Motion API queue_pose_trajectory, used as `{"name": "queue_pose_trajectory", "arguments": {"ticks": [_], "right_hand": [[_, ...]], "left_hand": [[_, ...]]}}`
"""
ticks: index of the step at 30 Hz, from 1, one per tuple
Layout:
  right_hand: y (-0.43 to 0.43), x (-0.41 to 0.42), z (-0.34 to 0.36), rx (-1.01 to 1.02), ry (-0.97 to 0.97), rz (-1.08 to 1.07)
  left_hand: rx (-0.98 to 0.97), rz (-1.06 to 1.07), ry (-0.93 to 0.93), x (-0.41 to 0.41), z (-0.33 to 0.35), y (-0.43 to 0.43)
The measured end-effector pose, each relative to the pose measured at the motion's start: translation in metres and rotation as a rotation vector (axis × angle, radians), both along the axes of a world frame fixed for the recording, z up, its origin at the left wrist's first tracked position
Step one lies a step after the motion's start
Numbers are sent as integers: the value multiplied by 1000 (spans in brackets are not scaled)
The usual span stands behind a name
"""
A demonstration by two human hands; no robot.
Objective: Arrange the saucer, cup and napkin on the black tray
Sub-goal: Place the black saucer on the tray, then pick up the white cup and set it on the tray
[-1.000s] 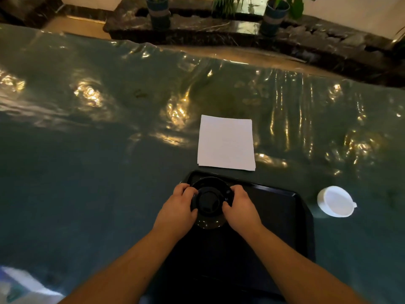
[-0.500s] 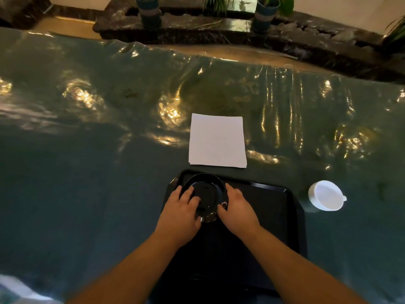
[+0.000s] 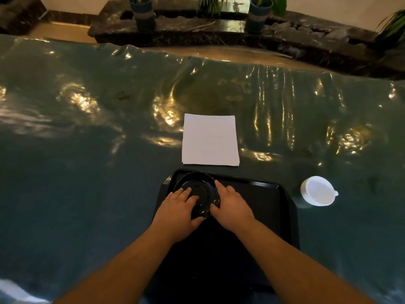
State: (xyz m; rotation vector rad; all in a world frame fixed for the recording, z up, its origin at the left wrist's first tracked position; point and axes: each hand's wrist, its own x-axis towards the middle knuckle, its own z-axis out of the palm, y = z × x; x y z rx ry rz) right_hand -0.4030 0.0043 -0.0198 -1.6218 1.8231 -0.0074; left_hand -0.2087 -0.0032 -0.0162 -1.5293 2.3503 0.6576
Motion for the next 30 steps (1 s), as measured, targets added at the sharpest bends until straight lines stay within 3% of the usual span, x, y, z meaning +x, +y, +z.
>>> {"name": "queue_pose_trajectory", "arguments": {"ticks": [6,13,30], "right_hand": [[2,-16,1,-1,8,53],[7,-61,16,-231,159,82],[37,-183,37,-219,282,-51]], "left_hand": [[-38,-6,22,-15,3,-1],[-122,-38,54,-53,11,-16],[-170,-163,124,-171,35,-33]]}}
